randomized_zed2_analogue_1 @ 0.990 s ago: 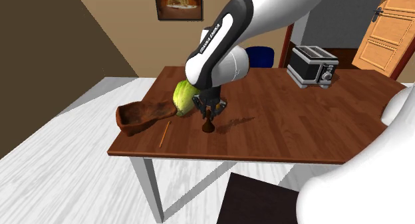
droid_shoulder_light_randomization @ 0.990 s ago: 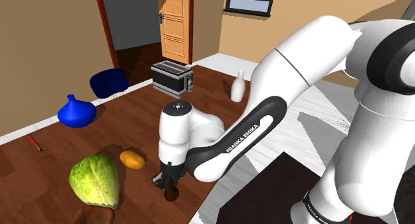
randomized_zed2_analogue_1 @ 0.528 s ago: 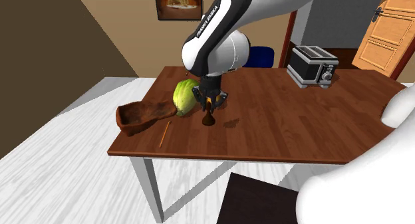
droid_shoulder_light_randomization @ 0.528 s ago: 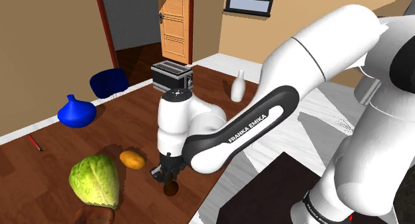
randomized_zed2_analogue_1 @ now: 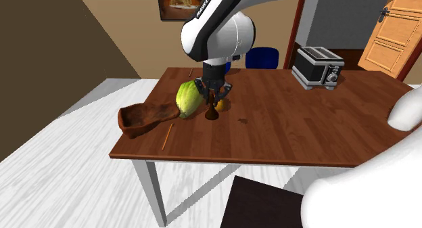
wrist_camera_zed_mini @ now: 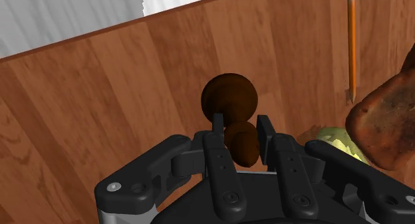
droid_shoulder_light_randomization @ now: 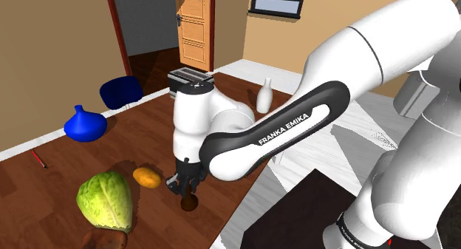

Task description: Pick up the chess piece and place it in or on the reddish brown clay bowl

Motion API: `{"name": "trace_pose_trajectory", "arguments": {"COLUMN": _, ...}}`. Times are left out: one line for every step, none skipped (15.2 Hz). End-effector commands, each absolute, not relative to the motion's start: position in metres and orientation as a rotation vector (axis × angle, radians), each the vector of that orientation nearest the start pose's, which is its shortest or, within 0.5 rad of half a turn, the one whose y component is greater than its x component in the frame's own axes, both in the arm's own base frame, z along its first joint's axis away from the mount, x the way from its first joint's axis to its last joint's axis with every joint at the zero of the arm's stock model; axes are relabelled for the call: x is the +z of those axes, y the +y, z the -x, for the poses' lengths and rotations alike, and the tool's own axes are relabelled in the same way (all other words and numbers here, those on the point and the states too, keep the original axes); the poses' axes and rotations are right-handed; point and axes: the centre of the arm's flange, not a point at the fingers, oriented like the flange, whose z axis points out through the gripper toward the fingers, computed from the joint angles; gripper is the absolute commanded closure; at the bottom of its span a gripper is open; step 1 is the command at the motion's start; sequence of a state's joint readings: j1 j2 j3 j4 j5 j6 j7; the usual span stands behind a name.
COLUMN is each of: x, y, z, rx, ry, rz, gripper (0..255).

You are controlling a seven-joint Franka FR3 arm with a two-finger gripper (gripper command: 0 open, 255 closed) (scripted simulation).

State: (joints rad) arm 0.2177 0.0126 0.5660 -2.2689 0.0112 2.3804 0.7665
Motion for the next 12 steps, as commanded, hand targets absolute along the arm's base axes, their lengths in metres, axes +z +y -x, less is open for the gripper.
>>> {"name": "trace_pose_trajectory", "arguments": {"x": 0.374, "y": 0.373, "z": -0.375, "rx": -0.094, "ry": -0.014, "rz": 3.059, "gripper": 255}}
{"name": "trace_pose_trajectory", "arguments": {"x": 0.380, "y": 0.373, "z": -0.375, "rx": -0.094, "ry": -0.014, "rz": 3.059, "gripper": 255}}
{"name": "trace_pose_trajectory", "arguments": {"x": 0.385, "y": 0.373, "z": -0.375, "rx": -0.094, "ry": -0.014, "rz": 3.059, "gripper": 255}}
{"name": "trace_pose_trajectory", "arguments": {"x": 0.390, "y": 0.373, "z": -0.375, "rx": -0.094, "ry": -0.014, "rz": 3.059, "gripper": 255}}
{"name": "trace_pose_trajectory", "arguments": {"x": 0.391, "y": 0.373, "z": -0.375, "rx": -0.094, "ry": -0.014, "rz": 3.059, "gripper": 255}}
{"name": "trace_pose_trajectory", "arguments": {"x": 0.392, "y": 0.386, "z": -0.376, "rx": -0.094, "ry": -0.014, "rz": 3.059, "gripper": 255}}
{"name": "trace_pose_trajectory", "arguments": {"x": 0.393, "y": 0.400, "z": -0.376, "rx": -0.094, "ry": -0.014, "rz": 3.059, "gripper": 255}}
{"name": "trace_pose_trajectory", "arguments": {"x": 0.393, "y": 0.413, "z": -0.376, "rx": -0.094, "ry": -0.014, "rz": 3.059, "gripper": 255}}
{"name": "trace_pose_trajectory", "arguments": {"x": 0.394, "y": 0.426, "z": -0.376, "rx": -0.094, "ry": -0.014, "rz": 3.059, "gripper": 255}}
{"name": "trace_pose_trajectory", "arguments": {"x": 0.395, "y": 0.439, "z": -0.377, "rx": -0.094, "ry": -0.014, "rz": 3.059, "gripper": 255}}
{"name": "trace_pose_trajectory", "arguments": {"x": 0.396, "y": 0.452, "z": -0.377, "rx": -0.094, "ry": -0.014, "rz": 3.059, "gripper": 255}}
{"name": "trace_pose_trajectory", "arguments": {"x": 0.396, "y": 0.465, "z": -0.377, "rx": -0.094, "ry": -0.014, "rz": 3.059, "gripper": 255}}
